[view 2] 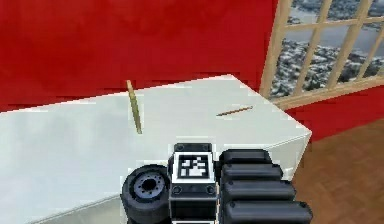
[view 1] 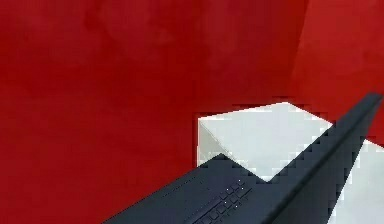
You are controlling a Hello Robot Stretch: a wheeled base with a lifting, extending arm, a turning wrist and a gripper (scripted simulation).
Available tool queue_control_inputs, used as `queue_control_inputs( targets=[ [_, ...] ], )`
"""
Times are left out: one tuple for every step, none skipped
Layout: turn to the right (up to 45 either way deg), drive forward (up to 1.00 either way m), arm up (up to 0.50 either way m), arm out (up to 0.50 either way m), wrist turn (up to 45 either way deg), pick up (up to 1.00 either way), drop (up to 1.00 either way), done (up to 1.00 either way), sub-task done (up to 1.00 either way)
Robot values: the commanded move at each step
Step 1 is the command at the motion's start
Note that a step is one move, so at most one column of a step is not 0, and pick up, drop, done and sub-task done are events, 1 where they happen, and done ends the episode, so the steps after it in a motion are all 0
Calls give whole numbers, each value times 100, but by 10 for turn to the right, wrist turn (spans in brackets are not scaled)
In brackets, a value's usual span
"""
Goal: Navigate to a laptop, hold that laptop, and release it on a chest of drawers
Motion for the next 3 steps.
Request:
queue_control_inputs(
  targets=[
    [0, 25, 0, 0, 0, 0, 0, 0, 0],
    [-270, 0, 0, 0, 0, 0, 0, 0, 0],
    [0, 0, 0, 20, 0, 0, 0, 0, 0]
  ],
)
